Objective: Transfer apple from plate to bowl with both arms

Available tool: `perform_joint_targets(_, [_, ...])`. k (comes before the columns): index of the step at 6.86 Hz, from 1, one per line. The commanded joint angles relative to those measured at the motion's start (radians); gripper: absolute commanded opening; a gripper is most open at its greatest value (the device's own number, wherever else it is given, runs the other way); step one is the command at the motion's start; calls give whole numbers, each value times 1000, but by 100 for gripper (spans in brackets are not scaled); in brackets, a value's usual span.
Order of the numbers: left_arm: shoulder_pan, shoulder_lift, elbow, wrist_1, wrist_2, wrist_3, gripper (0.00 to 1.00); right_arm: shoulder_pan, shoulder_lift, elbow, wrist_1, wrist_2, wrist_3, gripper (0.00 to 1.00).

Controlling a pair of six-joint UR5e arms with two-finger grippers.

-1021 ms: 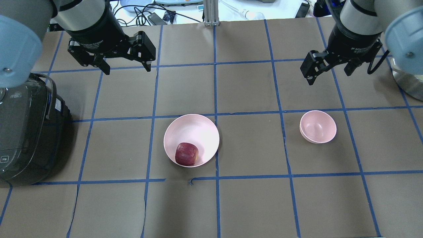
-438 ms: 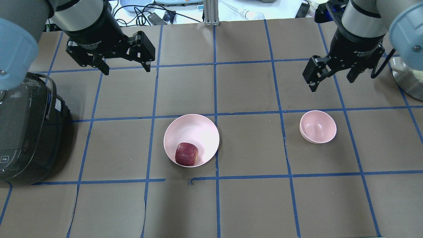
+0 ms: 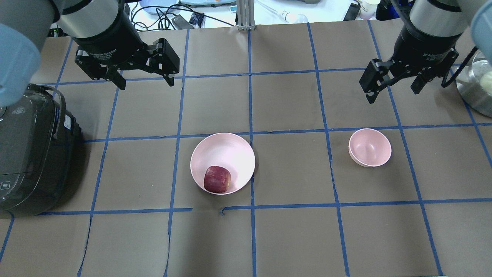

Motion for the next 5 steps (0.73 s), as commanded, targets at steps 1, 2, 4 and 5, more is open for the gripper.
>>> perform_joint_targets(1, [-1,1,3,-28,0,0,100,2,-2,-4,14,6,0,100])
perform_joint_targets(2, [-4,-2,-3,-28,-3,0,100,1,0,-3,47,9,0,100])
perform_joint_targets(4, [-38,-22,-11,-28,0,0,100,1,1,-1,46,8,0,100])
perform_joint_targets(5, [-67,-28,-15,-29,9,-9,100,-1,3,2,45,5,-6,100])
